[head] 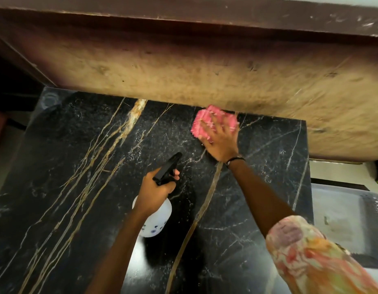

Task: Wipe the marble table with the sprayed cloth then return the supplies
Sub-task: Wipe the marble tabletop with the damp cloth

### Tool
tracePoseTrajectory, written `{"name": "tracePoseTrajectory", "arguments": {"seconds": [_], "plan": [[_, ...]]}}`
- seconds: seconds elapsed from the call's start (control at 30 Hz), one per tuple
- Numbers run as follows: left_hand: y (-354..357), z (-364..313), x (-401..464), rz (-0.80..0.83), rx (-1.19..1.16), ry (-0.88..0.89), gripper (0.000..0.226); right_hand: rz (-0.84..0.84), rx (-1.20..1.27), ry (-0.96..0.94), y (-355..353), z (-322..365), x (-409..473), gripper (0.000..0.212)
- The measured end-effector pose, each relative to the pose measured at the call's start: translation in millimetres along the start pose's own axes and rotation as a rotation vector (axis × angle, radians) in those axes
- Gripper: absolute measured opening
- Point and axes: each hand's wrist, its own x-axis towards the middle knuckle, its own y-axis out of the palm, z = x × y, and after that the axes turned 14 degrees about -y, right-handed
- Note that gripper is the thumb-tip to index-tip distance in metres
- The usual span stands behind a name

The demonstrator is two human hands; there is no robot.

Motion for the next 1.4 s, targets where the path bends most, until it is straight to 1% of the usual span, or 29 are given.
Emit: {"name": "tracePoseTrajectory", "arguments": {"seconds": [0.07,0.17,0.27,0.33,0.43,0.5,0.57,0.6,0.67,0.73,0.77,0.83,0.87,0.9,0.93,0.97,1.07,1.13,1.2,1.23,1.3,1.4], "plan": [[1,6,-3,-0.006,-0.003,-0.012,0.029,-0.010,-0.012,-0.125,10,34,-15,0.055],[1,13,-7,-0.034,0.019,-0.034,0.026,-0.031,-0.021,-0.262,22,75,-65,0.051],[3,18,-13,-0.031,0.000,-0.046,0.024,-0.001,-0.081,-0.326,30,67,-127,0.053],[5,20,-18,-0.026,-0.027,-0.042,0.029,-0.023,-0.106,-0.278,27,37,-154,0.054],[7,27,-25,-0.019,-0.026,-0.040,0.029,-0.027,-0.092,-0.059,17,0,-148,0.056],[7,33,-28,-0.018,0.001,-0.031,0.031,-0.041,-0.025,0.086,9,-2,-121,0.058],[8,38,-33,-0.020,0.023,-0.023,0.034,-0.068,0.016,0.141,7,15,-95,0.059],[8,40,-35,-0.020,0.019,-0.022,0.035,-0.068,0.022,0.115,8,29,-85,0.059],[10,44,-41,-0.021,0.002,-0.019,0.032,-0.070,0.019,-0.005,16,60,-82,0.056],[12,49,-48,-0.018,0.008,-0.018,0.030,-0.067,0.001,-0.156,25,92,-99,0.051],[13,51,-51,-0.014,0.017,-0.017,0.033,-0.063,-0.007,-0.223,30,104,-113,0.049],[14,55,-58,-0.024,0.029,-0.032,0.048,-0.053,-0.014,-0.333,37,112,-149,0.048],[14,57,-61,-0.029,0.026,-0.035,0.048,-0.050,-0.019,-0.358,38,107,-168,0.049],[13,60,-64,-0.026,0.020,-0.029,0.042,-0.047,-0.031,-0.361,39,97,-186,0.050],[11,62,-66,-0.019,0.014,-0.024,0.033,-0.045,-0.054,-0.343,38,82,-201,0.050],[10,64,-69,-0.026,0.009,-0.020,0.029,-0.043,-0.078,-0.300,36,65,-210,0.051],[6,73,-78,-0.054,0.005,-0.019,0.032,-0.042,-0.063,-0.073,28,34,-203,0.053],[4,79,-86,-0.070,0.017,-0.006,0.033,-0.063,-0.003,0.057,23,40,-180,0.055],[5,86,-93,-0.087,0.024,-0.009,0.032,-0.078,0.018,0.083,24,63,-161,0.056],[6,90,-97,-0.095,0.015,-0.016,0.032,-0.071,0.021,0.048,28,78,-157,0.055],[7,98,-104,-0.110,-0.006,-0.035,0.030,-0.073,0.034,-0.086,40,111,-168,0.051],[10,112,-113,-0.122,0.006,-0.072,0.011,-0.070,0.074,-0.307,52,146,-223,0.046]]}}
